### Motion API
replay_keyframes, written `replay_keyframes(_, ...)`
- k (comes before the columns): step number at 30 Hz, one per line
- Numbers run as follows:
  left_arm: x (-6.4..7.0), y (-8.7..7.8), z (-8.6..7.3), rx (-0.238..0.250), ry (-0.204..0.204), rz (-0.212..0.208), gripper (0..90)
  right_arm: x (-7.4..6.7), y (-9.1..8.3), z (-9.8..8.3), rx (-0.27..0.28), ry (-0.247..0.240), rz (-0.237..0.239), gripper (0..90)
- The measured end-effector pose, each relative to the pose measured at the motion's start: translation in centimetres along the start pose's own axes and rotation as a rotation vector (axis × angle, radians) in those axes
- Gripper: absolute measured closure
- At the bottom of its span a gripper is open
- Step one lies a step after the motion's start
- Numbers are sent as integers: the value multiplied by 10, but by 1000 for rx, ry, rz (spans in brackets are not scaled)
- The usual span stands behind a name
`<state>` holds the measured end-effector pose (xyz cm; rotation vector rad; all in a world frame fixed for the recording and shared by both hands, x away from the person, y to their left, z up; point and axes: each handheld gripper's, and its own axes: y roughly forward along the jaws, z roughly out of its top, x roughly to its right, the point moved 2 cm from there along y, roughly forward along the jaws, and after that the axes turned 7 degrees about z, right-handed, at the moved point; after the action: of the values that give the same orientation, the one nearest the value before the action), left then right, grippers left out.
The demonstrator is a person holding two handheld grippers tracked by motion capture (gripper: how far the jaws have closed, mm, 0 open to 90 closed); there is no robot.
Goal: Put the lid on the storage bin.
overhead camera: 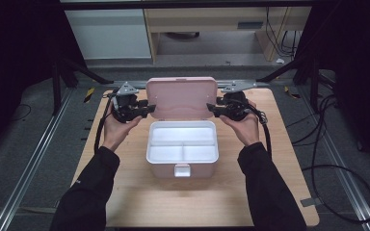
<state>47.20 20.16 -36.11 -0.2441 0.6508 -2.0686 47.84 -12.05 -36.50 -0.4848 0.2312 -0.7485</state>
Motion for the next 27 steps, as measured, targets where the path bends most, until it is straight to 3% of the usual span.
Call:
replay_keyframes(20,15,-22,-9,-21,52,28,694,-18,-23,-6,-7,-40,-28,699)
replay_keyframes(27,20,-30,-14,-18,59,20,707,-25,-33,-8,3,-59,-24,731)
